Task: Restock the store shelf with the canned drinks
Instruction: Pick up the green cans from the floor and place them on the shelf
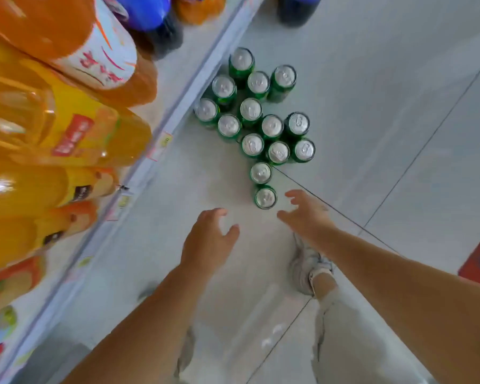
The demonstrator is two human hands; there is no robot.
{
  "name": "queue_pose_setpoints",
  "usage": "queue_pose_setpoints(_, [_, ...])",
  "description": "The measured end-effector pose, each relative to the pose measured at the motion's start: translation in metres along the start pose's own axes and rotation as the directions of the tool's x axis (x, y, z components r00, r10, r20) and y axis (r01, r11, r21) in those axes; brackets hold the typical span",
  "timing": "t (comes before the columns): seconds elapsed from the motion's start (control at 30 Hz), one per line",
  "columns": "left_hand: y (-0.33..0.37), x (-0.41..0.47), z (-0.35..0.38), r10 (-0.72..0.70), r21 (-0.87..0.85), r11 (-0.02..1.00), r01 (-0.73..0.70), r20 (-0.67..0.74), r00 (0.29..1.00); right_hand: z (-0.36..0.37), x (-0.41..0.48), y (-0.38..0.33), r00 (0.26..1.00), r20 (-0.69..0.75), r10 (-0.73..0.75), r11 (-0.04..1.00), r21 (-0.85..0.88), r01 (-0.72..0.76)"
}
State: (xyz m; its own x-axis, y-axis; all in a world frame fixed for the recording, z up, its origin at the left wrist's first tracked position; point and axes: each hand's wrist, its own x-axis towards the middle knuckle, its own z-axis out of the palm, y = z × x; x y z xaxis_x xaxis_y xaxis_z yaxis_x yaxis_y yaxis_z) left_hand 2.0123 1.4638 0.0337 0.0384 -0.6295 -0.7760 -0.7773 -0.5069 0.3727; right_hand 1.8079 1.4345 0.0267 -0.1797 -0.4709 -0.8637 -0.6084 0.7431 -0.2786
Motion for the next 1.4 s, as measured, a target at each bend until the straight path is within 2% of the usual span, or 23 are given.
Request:
queue_pose_setpoints(0.17, [-0.012, 0.101, 0.037, -0.036, -0.004, 0.999, 0.036, -0.002, 0.999, 0.046, 0.081, 0.028, 0.991, 0.074, -0.108, 0.988, -0.099, 0.115])
queue_pose_setpoints(0.37, [0.017, 0.152, 0.065, 0.066, -0.123, 0.990, -0.066, -0.007, 0.998, 0.076, 0.112, 0.048, 0.970, -0.051, -0.237, 0.967, -0.112, 0.230])
queue_pose_setpoints(0.57, [0.050, 0.168, 0.086, 0.021, -0.122, 0.992, -0.031, -0.077, 0.997, 0.063, 0.105, 0.063, 0.978, -0.130, -0.161, 0.986, -0.073, 0.153])
queue_pose_setpoints(0.7, [0.053, 0.158, 0.074, -0.012, -0.090, 0.996, 0.002, -0.106, 0.994, 0.032, 0.086, 0.067, 0.974, -0.185, -0.130, 0.991, -0.052, 0.122])
queue_pose_setpoints(0.9, [0.040, 0.074, -0.006, -0.043, -0.181, 0.983, 0.007, -0.197, 0.979, -0.018, 0.015, 0.029, 0.959, -0.237, -0.152, 0.988, -0.039, 0.147])
queue_pose_setpoints(1.13, [0.070, -0.081, -0.146, 0.055, -0.153, 0.983, -0.104, -0.297, 0.953, -0.067, -0.143, -0.077, 0.920, -0.225, -0.322, 0.944, 0.002, 0.331])
queue_pose_setpoints(1.27, [0.103, -0.196, -0.238, 0.141, -0.130, 0.968, -0.214, -0.424, 0.894, -0.108, -0.268, -0.147, 0.854, -0.217, -0.473, 0.874, 0.003, 0.485])
queue_pose_setpoints(1.4, [0.125, -0.315, -0.320, 0.219, -0.125, 0.937, -0.325, -0.512, 0.830, -0.143, -0.395, -0.200, 0.748, -0.232, -0.622, 0.765, 0.023, 0.644])
